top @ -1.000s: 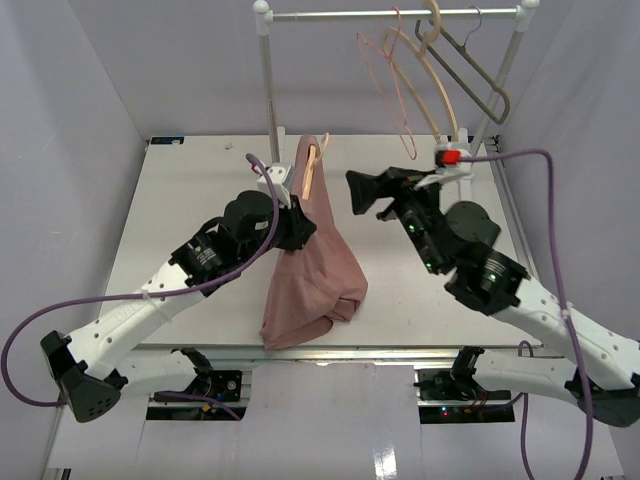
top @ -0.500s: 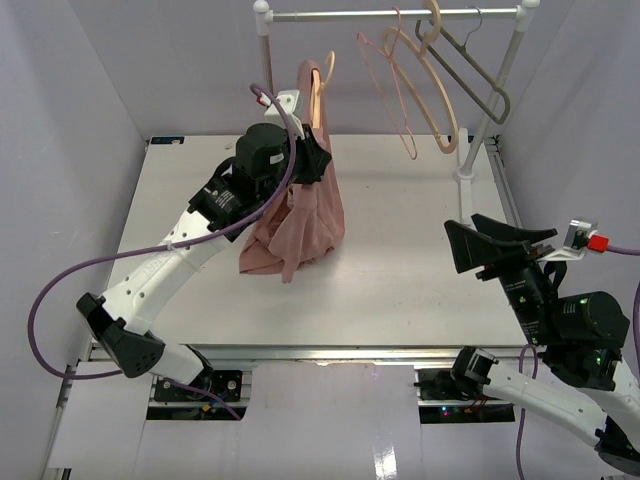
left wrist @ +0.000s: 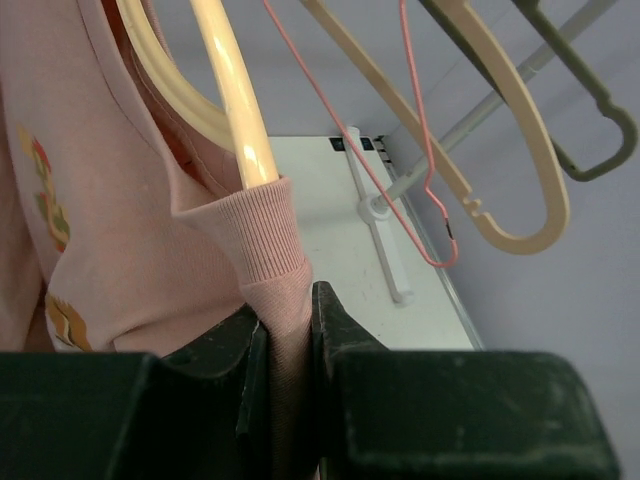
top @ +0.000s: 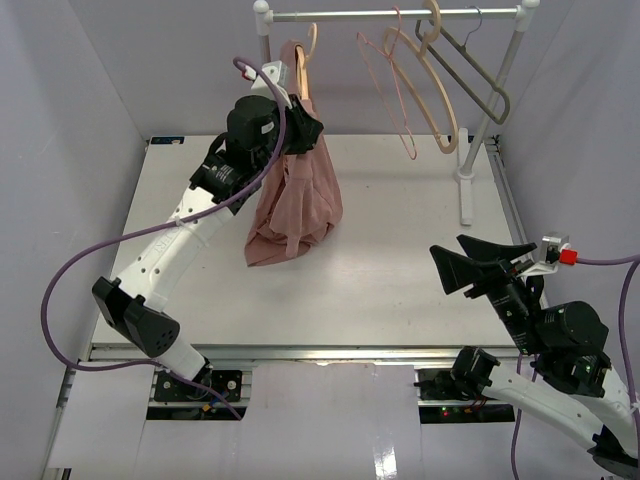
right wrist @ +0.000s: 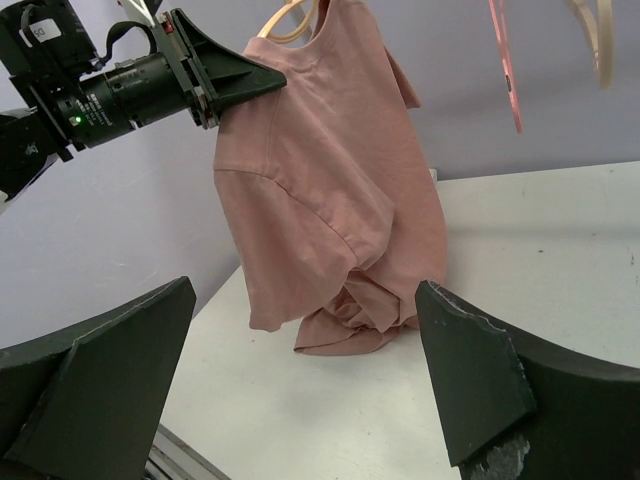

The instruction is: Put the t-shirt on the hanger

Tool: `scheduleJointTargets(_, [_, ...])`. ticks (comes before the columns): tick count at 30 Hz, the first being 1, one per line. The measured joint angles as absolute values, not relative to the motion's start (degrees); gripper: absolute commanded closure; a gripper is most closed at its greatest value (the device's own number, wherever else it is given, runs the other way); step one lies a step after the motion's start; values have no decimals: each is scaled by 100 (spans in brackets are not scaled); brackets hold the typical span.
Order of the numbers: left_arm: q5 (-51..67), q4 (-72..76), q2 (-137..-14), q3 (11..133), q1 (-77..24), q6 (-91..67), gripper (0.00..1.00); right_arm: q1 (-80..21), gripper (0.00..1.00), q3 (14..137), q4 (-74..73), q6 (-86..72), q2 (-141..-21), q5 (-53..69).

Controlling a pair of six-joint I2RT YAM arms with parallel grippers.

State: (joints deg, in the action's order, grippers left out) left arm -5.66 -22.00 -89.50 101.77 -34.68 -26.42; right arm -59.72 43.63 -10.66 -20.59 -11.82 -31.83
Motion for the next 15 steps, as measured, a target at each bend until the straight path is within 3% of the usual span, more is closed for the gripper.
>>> scheduleJointTargets(7, [133, -2690, -9024, 10727, -3471, -2811, 100, -5972, 2, 4241, -1065, -2037, -1042, -3196])
scheduleJointTargets(15, [395, -4077, -8776, 12375, -3472, -2742, 100, -5972, 2, 4241, -1069, -2035, -1027, -3281])
